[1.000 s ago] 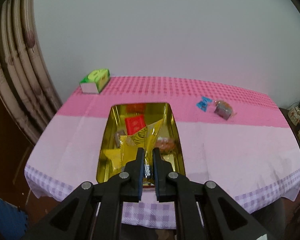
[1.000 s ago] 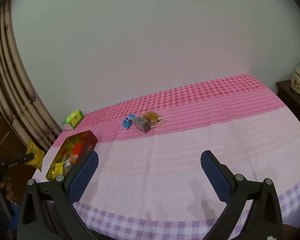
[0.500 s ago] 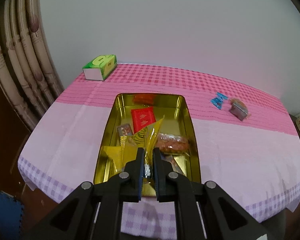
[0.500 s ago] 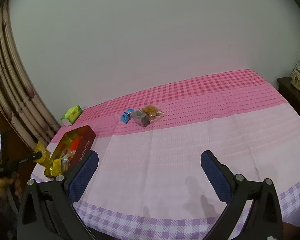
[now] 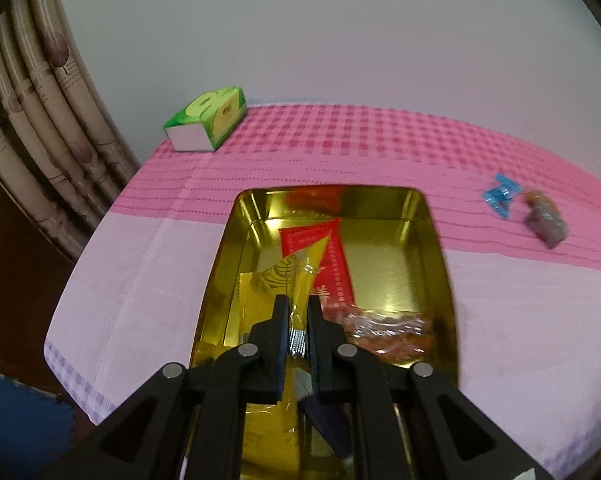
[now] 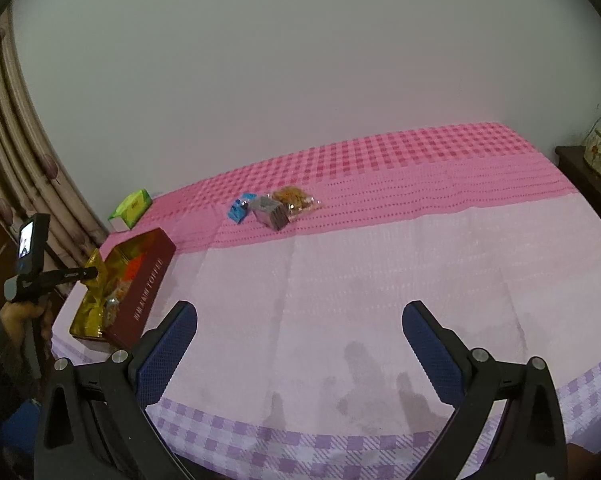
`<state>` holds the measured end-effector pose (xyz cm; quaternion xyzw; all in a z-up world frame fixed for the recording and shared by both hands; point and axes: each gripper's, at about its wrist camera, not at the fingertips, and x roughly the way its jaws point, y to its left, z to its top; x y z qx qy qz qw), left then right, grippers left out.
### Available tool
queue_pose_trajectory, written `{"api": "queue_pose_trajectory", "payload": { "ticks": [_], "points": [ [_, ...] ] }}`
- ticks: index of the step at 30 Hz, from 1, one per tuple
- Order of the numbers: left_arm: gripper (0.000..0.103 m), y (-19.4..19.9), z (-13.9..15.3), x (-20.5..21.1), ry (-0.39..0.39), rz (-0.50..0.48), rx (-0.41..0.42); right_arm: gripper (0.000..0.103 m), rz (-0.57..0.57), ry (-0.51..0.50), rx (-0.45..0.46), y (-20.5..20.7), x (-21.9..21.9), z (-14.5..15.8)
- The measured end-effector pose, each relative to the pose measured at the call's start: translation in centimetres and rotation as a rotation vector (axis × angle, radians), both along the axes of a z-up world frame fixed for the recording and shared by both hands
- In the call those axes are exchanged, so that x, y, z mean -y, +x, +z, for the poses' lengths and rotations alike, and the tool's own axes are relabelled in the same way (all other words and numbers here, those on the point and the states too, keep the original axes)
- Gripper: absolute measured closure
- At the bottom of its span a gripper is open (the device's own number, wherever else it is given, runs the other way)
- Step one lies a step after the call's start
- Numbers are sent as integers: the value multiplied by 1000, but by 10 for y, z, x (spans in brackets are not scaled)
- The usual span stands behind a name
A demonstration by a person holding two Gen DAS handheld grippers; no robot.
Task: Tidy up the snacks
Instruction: 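Lower the yellow packet into the tray and open the left gripper, then move the right gripper to the grey-and-orange cake bag and grasp it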
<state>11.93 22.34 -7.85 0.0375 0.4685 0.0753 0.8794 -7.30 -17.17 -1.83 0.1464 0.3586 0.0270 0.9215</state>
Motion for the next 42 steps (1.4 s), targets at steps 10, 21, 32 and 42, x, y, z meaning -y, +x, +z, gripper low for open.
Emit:
{"api": "queue_pose_trajectory", "payload": {
  "ticks": [10, 21, 32, 42],
  "points": [
    [92, 30, -20, -3, 17, 38, -21, 0, 8, -8, -37, 5, -3, -15],
    [47, 35, 1, -17, -106, 66, 95, 0, 9, -14, -75, 10, -1, -28],
    [37, -108, 69, -70, -229, 83, 331, 0, 40, -58, -140, 18, -6, -56],
    [36, -203, 50, -136, -305, 248, 344, 0, 149, -212, -177, 48, -40, -71]
  ]
}}
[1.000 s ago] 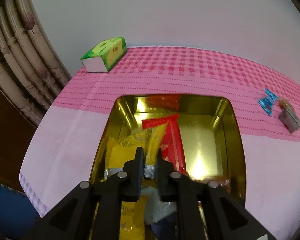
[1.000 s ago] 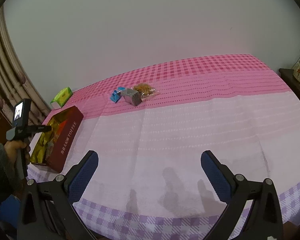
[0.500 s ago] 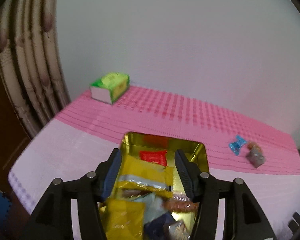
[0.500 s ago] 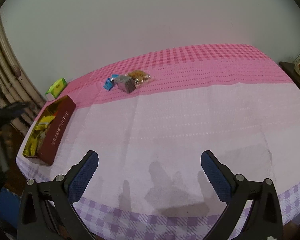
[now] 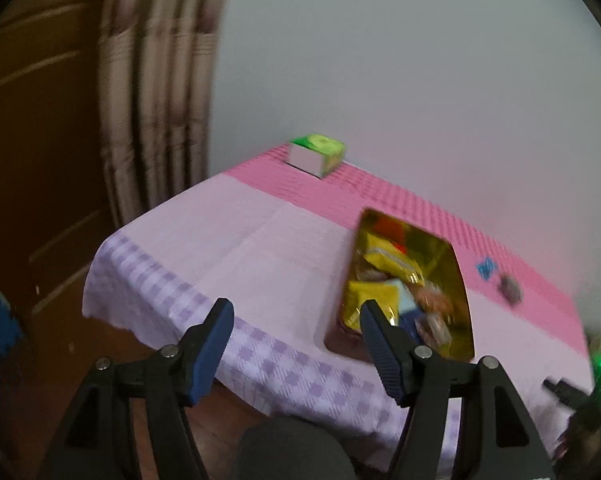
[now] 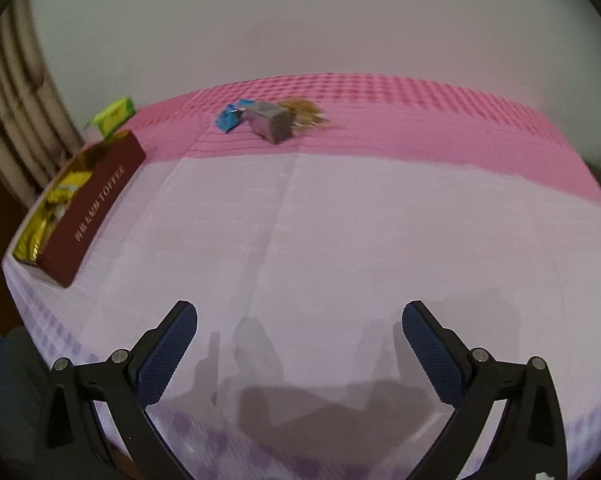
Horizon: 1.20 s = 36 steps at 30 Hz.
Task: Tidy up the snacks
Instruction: 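Move the right gripper to the grey-and-orange cake bag and grasp it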
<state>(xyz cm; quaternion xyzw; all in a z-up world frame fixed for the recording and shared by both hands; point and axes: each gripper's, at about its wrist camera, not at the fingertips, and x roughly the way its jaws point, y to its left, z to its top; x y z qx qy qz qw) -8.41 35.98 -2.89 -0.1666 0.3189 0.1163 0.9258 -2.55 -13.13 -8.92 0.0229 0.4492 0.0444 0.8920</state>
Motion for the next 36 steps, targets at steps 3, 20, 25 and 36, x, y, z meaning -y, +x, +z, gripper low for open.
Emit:
{"api": "queue_pose_trajectory", "payload": {
  "ticks": [3, 20, 25, 36],
  "points": [
    [35, 6, -2, 0, 14, -1, -5, 0, 52, -54, 5, 29, -17, 8],
    [35, 11, -7, 7, -33, -98, -20, 2, 173, -313, -39, 176, -64, 4],
    [35, 12, -6, 14, -2, -120, -24, 3, 156, -316, -50, 196, -61, 0],
    [35, 15, -9, 21, 17, -134, -43, 44, 170, -306, -92, 210, -69, -12]
  ]
}}
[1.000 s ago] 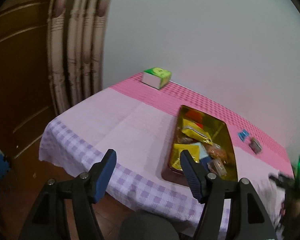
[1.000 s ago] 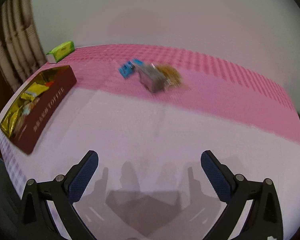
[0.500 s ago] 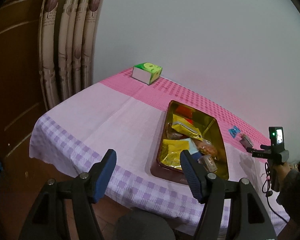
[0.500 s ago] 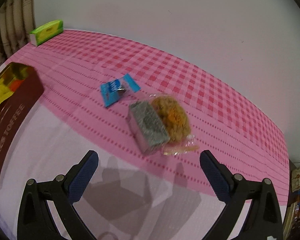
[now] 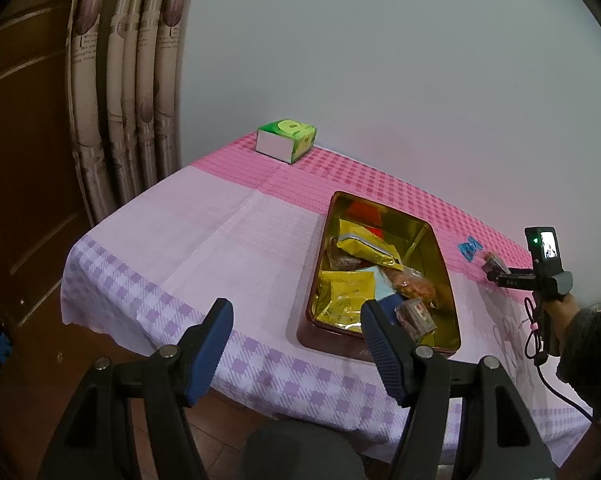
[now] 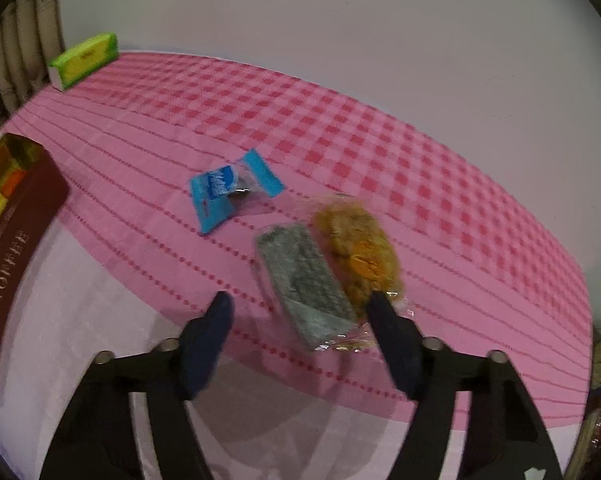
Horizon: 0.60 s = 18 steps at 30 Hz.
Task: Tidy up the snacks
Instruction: 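Move the right gripper to the grey-and-orange cake bag and grasp it, then lift and carry the grey cake bag with the right gripper to the tray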
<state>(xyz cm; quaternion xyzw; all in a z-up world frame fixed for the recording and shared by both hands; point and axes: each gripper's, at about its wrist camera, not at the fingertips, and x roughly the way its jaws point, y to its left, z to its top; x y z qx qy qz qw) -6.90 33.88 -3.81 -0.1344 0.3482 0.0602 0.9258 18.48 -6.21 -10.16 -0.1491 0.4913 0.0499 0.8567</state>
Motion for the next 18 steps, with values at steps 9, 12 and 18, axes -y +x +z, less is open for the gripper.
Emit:
{"api": "queue_pose_trajectory", "payload": {
  "ticks": [9, 12, 18],
  "points": [
    [35, -4, 4, 4, 22, -3, 17, 74, -34, 46, 33, -33, 12, 20],
    [35, -6, 6, 6, 30, -4, 25, 74, -46, 59, 51, -53, 19, 30],
    [35, -9, 9, 11, 45, -8, 32, 77, -69, 76, 81, -96, 36, 51]
  ]
}}
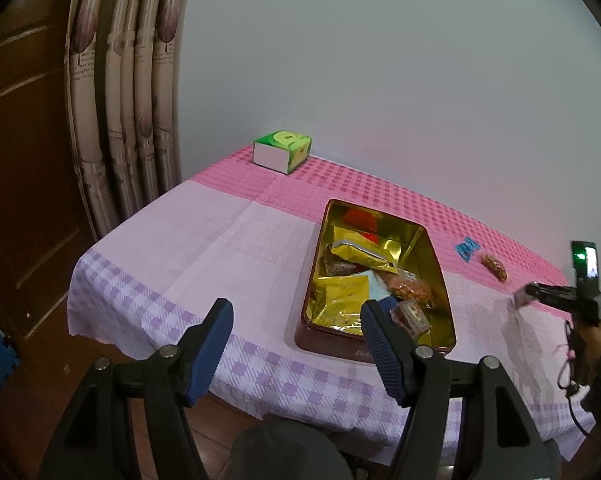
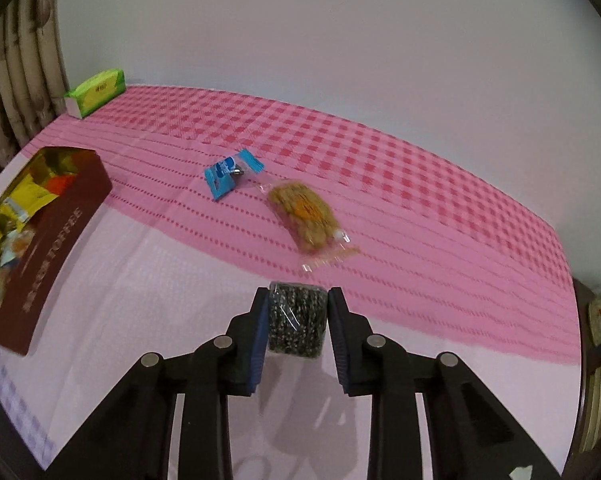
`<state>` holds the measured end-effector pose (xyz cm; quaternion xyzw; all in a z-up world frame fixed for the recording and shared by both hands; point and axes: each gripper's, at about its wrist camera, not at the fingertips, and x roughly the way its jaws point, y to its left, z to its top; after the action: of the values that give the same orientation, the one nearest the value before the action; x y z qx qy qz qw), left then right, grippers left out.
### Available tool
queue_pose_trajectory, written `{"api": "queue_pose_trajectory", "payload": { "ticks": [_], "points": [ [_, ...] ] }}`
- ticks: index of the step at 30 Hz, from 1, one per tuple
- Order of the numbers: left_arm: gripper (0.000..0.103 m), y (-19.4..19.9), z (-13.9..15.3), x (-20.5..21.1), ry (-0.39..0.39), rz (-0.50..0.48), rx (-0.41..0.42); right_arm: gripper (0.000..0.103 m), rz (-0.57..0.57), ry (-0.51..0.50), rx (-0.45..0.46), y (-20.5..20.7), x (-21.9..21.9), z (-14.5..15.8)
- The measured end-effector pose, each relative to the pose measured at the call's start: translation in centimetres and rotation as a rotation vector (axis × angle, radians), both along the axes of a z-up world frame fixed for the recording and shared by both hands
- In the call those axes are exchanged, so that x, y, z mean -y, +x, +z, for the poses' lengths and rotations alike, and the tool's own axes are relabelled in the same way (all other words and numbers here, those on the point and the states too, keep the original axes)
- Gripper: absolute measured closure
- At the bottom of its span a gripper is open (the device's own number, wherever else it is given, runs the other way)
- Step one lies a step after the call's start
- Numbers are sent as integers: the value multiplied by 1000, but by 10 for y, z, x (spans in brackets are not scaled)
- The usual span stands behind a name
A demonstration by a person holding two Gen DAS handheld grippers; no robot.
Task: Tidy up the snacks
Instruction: 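Lift and carry the grey cake bag with the right gripper to the tray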
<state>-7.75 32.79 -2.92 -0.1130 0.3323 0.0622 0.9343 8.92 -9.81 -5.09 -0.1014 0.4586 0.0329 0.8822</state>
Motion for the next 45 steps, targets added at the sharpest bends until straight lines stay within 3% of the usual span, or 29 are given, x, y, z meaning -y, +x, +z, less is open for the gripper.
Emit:
{"api": "queue_pose_trajectory", "payload": {
  "ticks": [9, 14, 23, 28, 36, 45],
  "points": [
    [35, -7, 6, 11, 37, -17, 22, 78, -16, -6, 53, -80, 15, 14],
    [35, -11, 10, 14, 59, -10, 34, 78, 3, 11, 120, -95, 5, 47],
    [35, -19, 15, 6, 48, 20, 55, 78, 28, 15, 224, -82, -56, 109],
    [35, -18, 15, 3, 37, 25, 53, 78, 83, 0, 246, -72, -109, 125],
    [35, -18, 13, -8, 1, 51, 42, 78, 166, -15, 256, -62, -175, 130],
    [35, -16, 10, -16, -27, 67, 31, 78, 233, -26, 225, -56, -227, 113]
  ]
}}
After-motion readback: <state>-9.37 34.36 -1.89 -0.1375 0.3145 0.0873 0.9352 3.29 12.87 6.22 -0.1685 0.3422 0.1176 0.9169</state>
